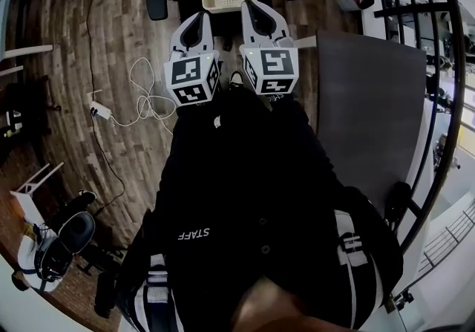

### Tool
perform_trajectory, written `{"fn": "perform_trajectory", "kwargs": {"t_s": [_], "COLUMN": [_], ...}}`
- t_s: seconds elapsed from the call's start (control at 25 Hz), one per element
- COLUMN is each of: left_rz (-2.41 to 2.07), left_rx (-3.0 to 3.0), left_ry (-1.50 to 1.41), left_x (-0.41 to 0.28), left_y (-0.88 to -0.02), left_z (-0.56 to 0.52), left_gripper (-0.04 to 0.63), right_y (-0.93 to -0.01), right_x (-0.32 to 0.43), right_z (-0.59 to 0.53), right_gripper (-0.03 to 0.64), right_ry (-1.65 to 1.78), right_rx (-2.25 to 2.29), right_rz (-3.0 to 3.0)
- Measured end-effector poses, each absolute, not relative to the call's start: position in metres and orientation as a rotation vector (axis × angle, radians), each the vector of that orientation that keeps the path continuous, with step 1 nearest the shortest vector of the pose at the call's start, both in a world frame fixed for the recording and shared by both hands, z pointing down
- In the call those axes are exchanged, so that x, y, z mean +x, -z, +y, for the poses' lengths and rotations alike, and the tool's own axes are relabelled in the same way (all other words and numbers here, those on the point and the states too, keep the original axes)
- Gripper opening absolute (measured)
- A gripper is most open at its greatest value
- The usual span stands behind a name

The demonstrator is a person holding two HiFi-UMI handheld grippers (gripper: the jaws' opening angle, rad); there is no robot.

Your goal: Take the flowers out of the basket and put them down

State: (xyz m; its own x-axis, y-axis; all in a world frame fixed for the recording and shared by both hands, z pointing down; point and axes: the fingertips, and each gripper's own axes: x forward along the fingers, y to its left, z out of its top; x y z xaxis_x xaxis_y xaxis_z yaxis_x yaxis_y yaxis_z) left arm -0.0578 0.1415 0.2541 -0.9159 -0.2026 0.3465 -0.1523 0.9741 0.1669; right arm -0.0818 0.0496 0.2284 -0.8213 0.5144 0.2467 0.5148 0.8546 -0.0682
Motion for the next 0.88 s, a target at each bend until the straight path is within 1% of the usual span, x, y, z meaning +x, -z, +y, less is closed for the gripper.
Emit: {"fn": "perform_trajectory", "kwargs": {"t_s": [0.32, 0.52, 0.64, 0.88], "left_rz": [-2.741, -2.719, -2.688, -2.658], "left_rx": [0.262, 0.272, 0.274, 0.282], "left_ry": [0.184, 0.205, 0.232, 0.258], "left_x": [-0.089, -0.119, -0.137, -0.195], "left_y": [-0.281, -0.316, -0.35, -0.444], "left_z": [0.156, 0.176, 0.183, 0.196], "left_gripper": [-0.002, -0.002, -0.002, -0.002], "right_y": [-0.259, -0.303, -0.341, -0.444], "right_x": [-0.114, -0.141, -0.159, -0.221], "right_z": [0.071, 0.094, 0.106, 0.122], "right_gripper": [0.012, 0.012, 0.012, 0.012], "right_ry": [0.013, -0.041, -0.011, 0.017], "right_rx": [-0.779, -0.742, -0.733, -0.704], "right_rz": [-2.763, -2.702, -2.67, -2.65]}}
